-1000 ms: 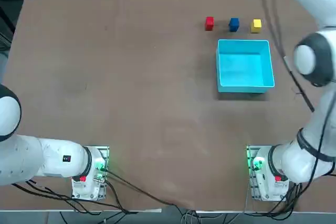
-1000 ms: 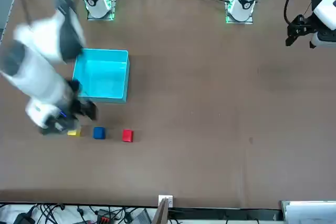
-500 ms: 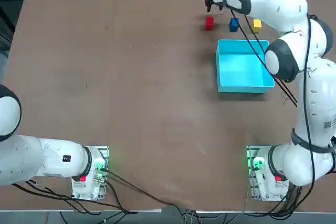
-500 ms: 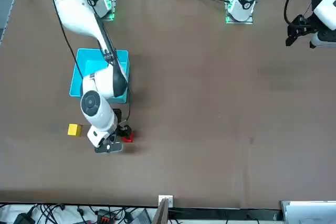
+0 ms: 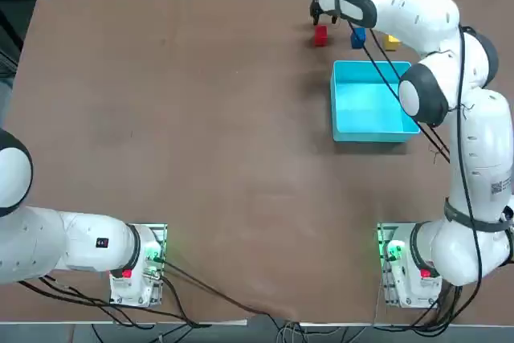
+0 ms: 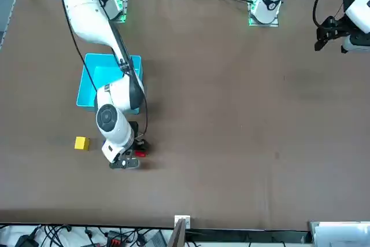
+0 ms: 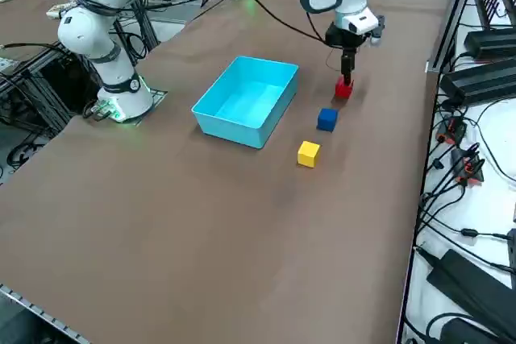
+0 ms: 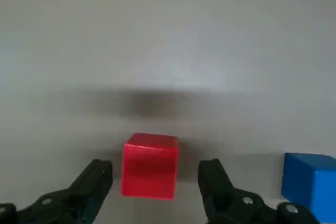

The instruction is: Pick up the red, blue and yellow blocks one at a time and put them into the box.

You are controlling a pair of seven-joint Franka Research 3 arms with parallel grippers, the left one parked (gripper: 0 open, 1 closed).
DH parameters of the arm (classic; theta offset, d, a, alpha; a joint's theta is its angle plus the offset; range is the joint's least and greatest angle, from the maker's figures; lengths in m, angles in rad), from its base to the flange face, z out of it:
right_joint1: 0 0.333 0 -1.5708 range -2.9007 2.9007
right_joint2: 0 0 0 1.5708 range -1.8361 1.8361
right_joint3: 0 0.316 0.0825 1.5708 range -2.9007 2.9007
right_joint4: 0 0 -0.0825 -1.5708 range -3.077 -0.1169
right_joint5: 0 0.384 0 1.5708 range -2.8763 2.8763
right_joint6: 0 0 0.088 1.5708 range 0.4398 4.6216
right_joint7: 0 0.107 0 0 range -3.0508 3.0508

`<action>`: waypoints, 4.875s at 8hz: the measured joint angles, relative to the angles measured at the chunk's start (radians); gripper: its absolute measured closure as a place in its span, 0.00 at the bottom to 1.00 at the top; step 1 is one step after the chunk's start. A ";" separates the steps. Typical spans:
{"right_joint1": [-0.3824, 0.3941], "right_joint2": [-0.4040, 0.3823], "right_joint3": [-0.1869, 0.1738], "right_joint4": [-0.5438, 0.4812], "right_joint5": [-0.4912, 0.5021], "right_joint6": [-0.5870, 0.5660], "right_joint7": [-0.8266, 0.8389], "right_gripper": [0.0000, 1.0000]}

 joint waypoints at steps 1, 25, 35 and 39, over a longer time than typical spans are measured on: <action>0.000 0.009 0.000 0.000 0.000 0.000 0.001 0.00; -0.020 -0.541 -0.026 -0.463 0.000 -0.175 0.042 0.30; 0.030 -0.900 -0.004 -1.242 -0.001 0.229 0.038 0.30; 0.032 -0.886 -0.004 -1.272 -0.001 0.261 0.038 0.28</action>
